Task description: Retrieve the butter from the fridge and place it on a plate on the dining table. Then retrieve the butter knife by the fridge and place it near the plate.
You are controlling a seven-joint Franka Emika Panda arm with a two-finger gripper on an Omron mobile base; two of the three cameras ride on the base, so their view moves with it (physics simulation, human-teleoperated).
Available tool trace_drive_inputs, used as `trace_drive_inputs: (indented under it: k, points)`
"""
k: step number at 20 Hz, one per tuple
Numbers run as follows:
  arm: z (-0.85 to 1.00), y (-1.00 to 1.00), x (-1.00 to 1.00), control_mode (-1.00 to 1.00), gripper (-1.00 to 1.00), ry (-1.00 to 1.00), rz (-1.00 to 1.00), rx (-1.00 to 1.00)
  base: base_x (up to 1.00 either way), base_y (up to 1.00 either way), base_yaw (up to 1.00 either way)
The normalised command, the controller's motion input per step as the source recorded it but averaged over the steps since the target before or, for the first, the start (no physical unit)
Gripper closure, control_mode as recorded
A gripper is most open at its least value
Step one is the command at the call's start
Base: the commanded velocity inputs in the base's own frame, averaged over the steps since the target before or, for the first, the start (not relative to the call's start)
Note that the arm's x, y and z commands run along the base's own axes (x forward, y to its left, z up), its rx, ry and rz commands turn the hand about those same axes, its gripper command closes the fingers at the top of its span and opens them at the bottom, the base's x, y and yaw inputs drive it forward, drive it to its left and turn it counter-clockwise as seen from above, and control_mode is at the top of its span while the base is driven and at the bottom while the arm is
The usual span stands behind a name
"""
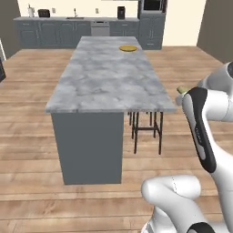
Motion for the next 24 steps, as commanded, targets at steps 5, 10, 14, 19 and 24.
trace_drive_inputs:
  k: [5,10,14,19,24]
  points:
    - [0.0,0.0,0.0,1.0,1.0,0.0,0.0,0.0,0.01,-0.48,0.45]
    - [0.0,0.0,0.0,1.0,1.0,0.0,0.0,0.0,0.01,-0.61,0.43]
    - [0.0,0.0,0.0,1.0,1.0,0.0,0.0,0.0,0.16,-0.57,0.34]
    - [0.0,0.0,0.0,1.0,1.0,0.0,0.0,0.0,0.31,-0.38,0.3]
    - [0.0,0.0,0.0,1.0,1.0,0.0,0.0,0.0,0.18,-0.57,0.27]
